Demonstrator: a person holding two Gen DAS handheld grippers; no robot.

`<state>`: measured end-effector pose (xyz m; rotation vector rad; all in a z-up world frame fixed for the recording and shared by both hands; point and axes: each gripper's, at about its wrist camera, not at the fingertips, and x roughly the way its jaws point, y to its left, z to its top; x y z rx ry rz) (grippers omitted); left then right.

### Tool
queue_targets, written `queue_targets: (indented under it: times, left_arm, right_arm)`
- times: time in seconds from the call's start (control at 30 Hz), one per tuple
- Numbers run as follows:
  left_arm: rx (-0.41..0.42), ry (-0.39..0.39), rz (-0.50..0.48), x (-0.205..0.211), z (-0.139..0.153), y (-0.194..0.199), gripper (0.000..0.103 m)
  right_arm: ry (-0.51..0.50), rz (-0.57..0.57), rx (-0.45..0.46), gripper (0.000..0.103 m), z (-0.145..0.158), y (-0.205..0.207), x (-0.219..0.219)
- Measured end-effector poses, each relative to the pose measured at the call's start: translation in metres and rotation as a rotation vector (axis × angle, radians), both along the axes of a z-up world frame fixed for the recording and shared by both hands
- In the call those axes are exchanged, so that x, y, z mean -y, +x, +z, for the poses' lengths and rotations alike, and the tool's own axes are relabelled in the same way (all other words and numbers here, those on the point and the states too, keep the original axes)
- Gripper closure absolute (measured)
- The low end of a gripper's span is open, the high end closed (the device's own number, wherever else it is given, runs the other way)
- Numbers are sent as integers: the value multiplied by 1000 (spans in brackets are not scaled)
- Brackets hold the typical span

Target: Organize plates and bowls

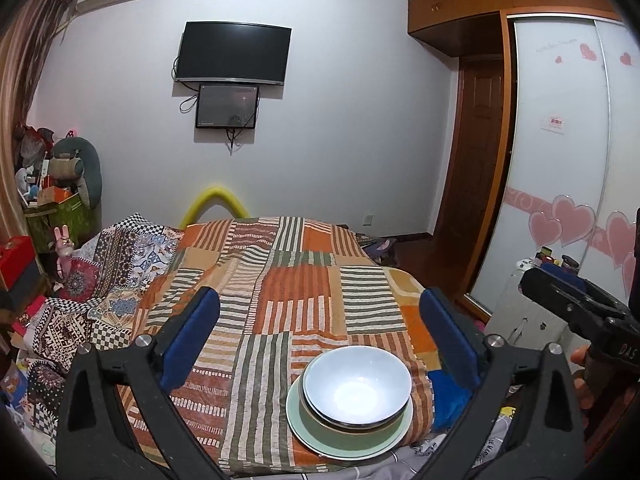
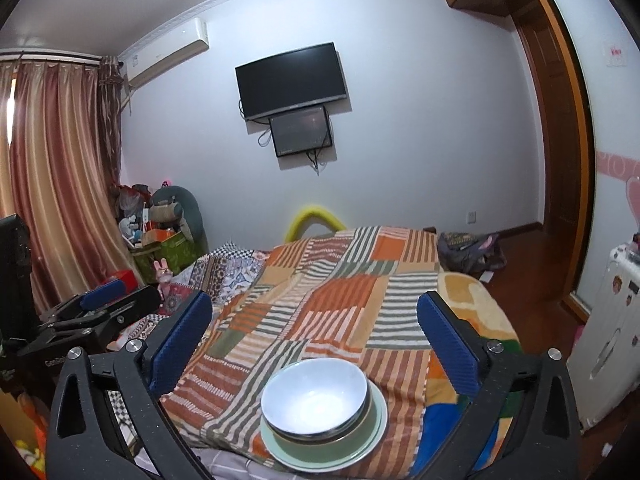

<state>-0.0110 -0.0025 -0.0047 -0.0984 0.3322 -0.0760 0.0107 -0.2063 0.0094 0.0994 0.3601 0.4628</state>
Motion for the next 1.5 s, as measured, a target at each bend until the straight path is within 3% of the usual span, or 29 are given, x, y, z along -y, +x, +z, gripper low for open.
queue_targets:
  times: [1.5]
  left_arm:
    - [17,8,-16,3,1,-9,1]
  right_arm:
    - [-1,9,19,1,2,-6,0]
